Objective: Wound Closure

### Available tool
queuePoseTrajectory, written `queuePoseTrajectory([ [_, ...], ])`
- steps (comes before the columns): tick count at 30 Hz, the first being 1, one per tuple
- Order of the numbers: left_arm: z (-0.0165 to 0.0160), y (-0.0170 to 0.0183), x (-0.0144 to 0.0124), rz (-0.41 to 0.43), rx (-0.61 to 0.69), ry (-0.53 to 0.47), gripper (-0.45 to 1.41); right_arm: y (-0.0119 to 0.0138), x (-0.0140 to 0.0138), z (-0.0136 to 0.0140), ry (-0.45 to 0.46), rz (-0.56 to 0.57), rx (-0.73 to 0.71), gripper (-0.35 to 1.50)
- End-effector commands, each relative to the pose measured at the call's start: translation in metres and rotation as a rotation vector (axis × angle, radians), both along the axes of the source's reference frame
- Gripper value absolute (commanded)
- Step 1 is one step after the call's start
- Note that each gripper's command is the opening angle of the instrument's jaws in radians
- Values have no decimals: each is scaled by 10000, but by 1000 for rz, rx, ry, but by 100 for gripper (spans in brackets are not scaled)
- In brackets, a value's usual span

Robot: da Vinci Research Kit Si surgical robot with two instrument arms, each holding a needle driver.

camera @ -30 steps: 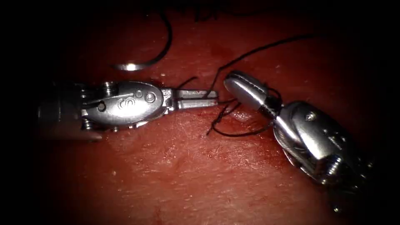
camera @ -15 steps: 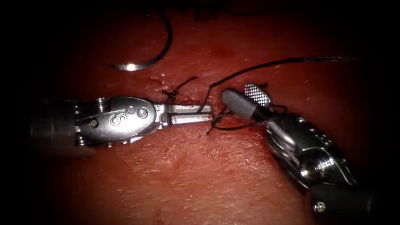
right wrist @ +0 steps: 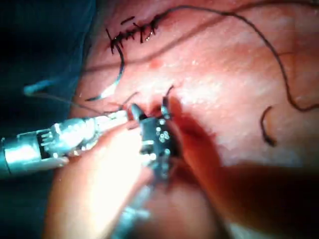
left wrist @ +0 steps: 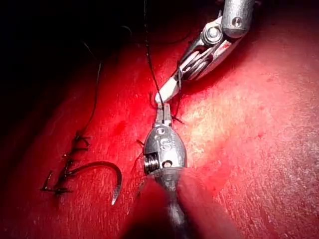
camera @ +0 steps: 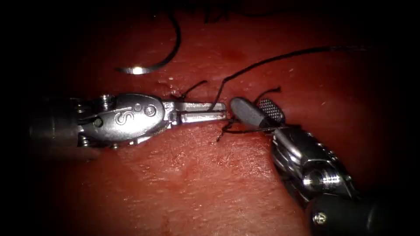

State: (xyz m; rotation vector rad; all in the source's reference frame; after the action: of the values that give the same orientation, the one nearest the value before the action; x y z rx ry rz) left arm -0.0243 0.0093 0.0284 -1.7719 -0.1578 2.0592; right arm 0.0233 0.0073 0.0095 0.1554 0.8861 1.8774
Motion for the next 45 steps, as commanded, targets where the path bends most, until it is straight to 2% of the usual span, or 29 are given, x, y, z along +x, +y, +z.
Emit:
queuePoseTrajectory([
  [1,5,-1,-6,1,0,0,-45,-3,3,11,-4,3,5,54],
  [14,6,0,-9,8,0,-6,-45,1,-4,48,-4,25,38,59],
  [23,5,-4,-10,12,-1,-10,-45,6,-6,58,-3,39,39,47],
  [25,5,-6,-11,13,-2,-9,-45,7,-7,60,-8,43,36,42],
  [26,6,-9,-11,15,-3,-11,-45,8,-8,62,-21,53,32,29],
  [31,6,-11,-12,16,-5,-11,-45,10,-8,64,-28,59,31,15],
  [33,6,-12,-12,17,-6,-11,-45,10,-8,64,-31,62,30,-6],
  [34,6,-13,-12,17,-6,-11,-45,10,-8,63,-33,64,30,-28],
  [35,6,-13,-11,18,-6,-12,-45,9,-8,63,-41,70,28,-35],
  [39,5,-11,-8,21,-4,-15,-45,2,-7,59,-99,86,10,-35],
  [42,4,-5,-4,30,0,-19,-45,-3,-5,50,-104,90,14,-35],
  [43,5,11,3,30,8,-2,-45,-8,-2,38,-109,82,7,-35],
  [45,6,17,5,31,11,4,-45,-10,-1,32,-107,86,-3,-35],
])
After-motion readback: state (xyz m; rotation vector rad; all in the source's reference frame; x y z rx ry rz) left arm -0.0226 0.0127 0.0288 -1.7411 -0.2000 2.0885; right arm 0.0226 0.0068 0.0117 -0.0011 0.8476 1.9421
